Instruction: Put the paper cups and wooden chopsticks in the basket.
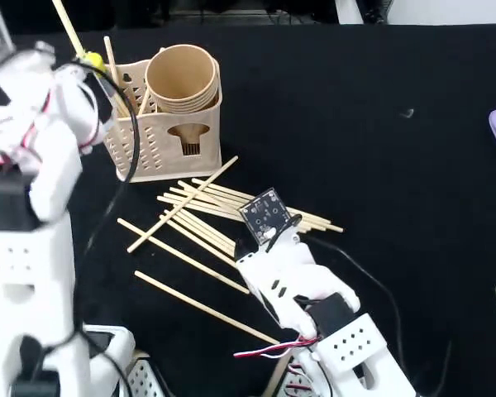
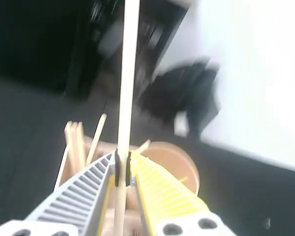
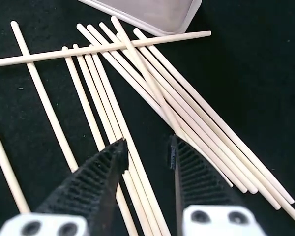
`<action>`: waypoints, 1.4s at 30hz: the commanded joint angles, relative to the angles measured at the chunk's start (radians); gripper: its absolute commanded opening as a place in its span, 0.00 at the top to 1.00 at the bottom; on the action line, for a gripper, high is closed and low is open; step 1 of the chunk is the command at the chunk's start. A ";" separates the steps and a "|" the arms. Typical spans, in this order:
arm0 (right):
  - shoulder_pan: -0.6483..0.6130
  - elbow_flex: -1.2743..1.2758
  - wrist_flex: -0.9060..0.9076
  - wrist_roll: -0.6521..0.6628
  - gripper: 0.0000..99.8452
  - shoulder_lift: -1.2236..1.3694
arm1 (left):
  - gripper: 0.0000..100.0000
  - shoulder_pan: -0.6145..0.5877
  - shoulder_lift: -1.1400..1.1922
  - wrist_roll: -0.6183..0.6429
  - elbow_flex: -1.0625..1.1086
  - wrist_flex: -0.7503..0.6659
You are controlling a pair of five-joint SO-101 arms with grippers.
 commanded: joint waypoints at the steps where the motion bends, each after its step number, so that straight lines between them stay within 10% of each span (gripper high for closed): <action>1: 0.015 -0.012 -0.020 -0.005 0.86 -0.025 | 0.97 0.007 -0.141 -0.055 0.380 -0.488; 4: 0.015 -0.012 -0.020 -0.005 0.86 -0.025 | 0.97 0.005 -0.143 -0.068 0.512 -0.681; 25: 0.017 -0.012 -0.020 -0.005 0.86 -0.025 | 0.96 -0.048 0.147 -0.087 0.429 -0.677; 30: 0.017 -0.012 -0.018 -0.005 0.86 -0.025 | 0.81 -0.048 0.147 -0.087 0.360 -0.528; 42: 0.011 -0.059 0.074 -0.003 0.86 -0.024 | 0.84 -0.165 -0.046 -0.121 0.208 -0.020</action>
